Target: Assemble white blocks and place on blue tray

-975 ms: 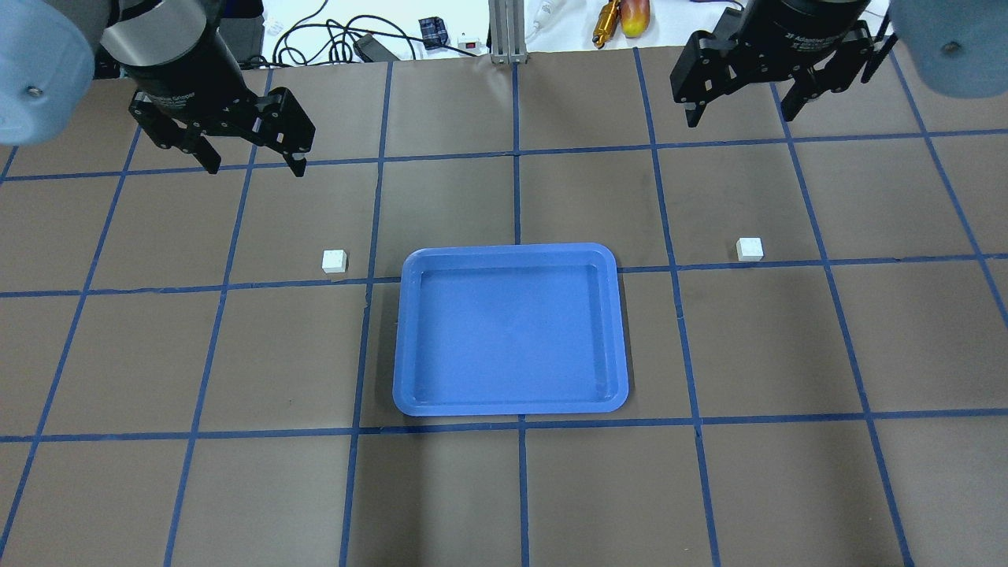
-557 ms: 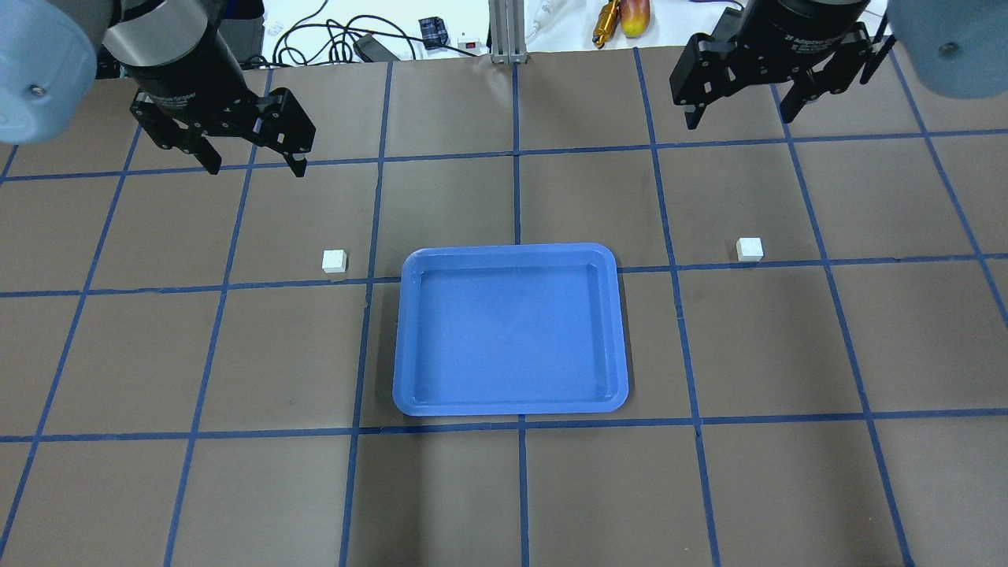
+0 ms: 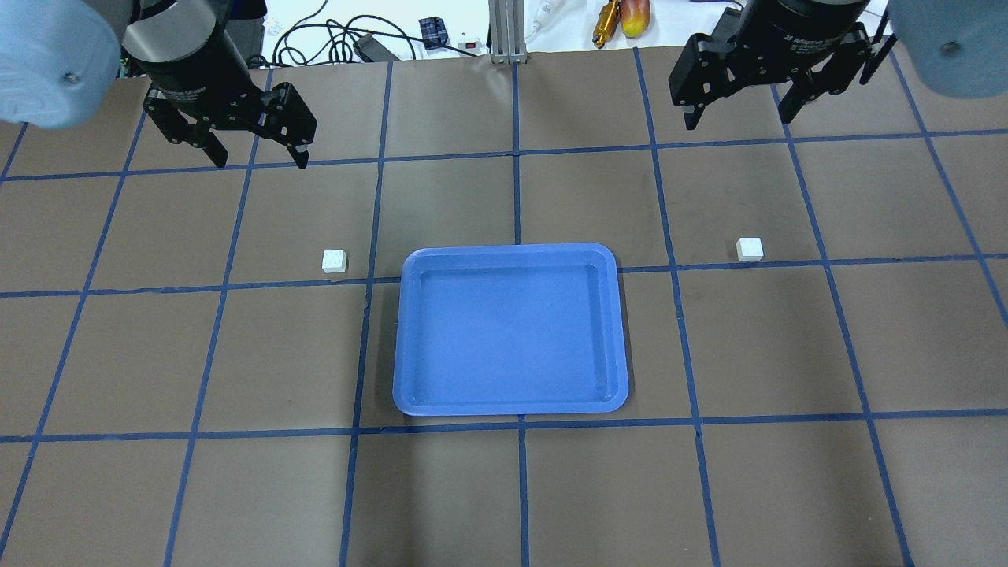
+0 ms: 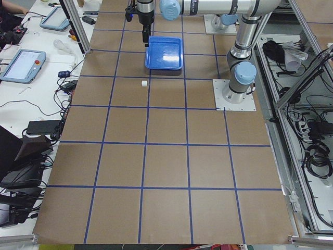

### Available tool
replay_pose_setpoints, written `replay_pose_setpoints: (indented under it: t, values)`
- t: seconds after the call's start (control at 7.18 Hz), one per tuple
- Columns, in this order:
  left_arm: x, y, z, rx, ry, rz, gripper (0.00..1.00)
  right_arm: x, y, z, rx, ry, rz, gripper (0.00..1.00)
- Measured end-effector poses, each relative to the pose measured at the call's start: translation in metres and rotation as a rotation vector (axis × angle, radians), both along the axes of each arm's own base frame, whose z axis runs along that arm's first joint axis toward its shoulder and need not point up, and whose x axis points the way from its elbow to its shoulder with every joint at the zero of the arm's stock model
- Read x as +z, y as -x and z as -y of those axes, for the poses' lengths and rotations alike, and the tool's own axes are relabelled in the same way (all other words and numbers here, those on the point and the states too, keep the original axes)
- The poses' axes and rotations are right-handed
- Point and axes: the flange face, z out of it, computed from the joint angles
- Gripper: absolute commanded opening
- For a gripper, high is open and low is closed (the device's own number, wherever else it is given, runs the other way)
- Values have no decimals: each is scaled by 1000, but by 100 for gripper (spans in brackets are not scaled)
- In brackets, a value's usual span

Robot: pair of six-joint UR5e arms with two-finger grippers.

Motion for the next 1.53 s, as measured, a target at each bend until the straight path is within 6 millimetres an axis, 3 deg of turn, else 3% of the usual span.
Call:
replay_pose_setpoints:
  t: [0.28,0.7,1.25,1.53]
  values:
    - [-63,-3,45,-3,-7,6,100,-1,0,0,1,-4,3,100]
    - [-152,-17,78,10,-59,6,100,-4,8,-2,193,-12,0,100]
    - [-229,-30,62,-13,-80,0,100,-15,64,8,731,0,-21,100]
    - [-260,-45,46,11,-91,-9,97,-27,108,12,978,2,-38,100]
